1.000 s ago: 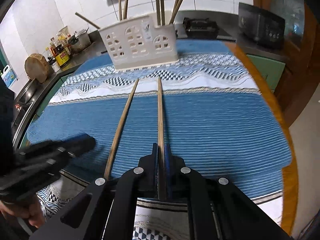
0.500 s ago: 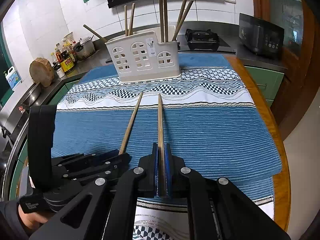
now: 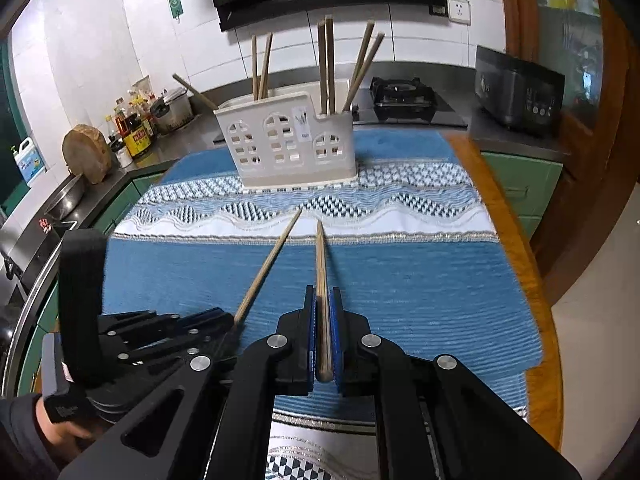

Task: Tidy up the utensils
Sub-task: 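Close the left tool on the last loose chopstick while the right tool lifts its own, then carry the right tool's chopstick into the holder while the left tool raises its chopstick above it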

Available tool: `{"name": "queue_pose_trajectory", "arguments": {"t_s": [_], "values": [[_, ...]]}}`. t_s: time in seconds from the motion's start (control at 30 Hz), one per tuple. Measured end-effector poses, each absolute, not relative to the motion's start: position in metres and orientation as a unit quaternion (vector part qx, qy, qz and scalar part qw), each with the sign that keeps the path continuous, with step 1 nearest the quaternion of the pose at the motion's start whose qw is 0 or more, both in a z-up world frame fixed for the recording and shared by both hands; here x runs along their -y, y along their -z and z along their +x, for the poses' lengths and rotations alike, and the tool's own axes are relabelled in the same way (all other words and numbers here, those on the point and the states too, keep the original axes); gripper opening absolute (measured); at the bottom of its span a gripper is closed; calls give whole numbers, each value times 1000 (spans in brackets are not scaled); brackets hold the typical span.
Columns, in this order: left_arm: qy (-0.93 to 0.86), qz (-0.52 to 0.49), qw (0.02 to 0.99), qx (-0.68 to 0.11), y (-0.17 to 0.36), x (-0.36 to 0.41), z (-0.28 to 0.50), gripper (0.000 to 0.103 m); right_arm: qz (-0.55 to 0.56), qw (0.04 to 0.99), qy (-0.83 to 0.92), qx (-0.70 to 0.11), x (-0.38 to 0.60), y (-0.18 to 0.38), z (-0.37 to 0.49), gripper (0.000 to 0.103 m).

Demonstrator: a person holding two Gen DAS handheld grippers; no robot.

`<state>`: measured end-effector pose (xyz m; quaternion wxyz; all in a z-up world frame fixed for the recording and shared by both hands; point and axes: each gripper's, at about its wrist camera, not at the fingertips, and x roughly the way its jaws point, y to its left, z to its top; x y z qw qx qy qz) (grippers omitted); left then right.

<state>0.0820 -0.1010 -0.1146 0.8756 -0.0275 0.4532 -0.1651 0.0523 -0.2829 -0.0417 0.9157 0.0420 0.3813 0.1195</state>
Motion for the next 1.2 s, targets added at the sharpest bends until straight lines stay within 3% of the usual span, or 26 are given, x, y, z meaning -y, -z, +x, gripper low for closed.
{"name": "queue_pose_trajectory", "arguments": {"t_s": [0.27, 0.43, 0.63, 0.8, 0.9, 1.03, 1.2], "values": [[163, -43, 890, -423, 87, 78, 82, 6, 37, 926, -134, -351, 283, 12, 53, 7], [173, -57, 877, -446, 97, 82, 82, 6, 29, 929, -136, -343, 279, 5, 55, 7], [171, -53, 866, -467, 117, 91, 82, 20, 33, 927, -136, -347, 280, 7, 56, 7], [163, -51, 857, -486, 136, 95, 85, 21, 34, 928, -136, -345, 279, 8, 54, 7], [161, -36, 862, -479, 139, 99, 83, 20, 33, 928, -137, -344, 279, 8, 54, 7], [154, -4, 867, -474, 137, 102, 82, 7, 32, 929, -140, -341, 277, 5, 55, 7], [164, -18, 871, -462, 119, 90, 82, 5, 25, 933, -145, -330, 274, -4, 54, 7]]}}
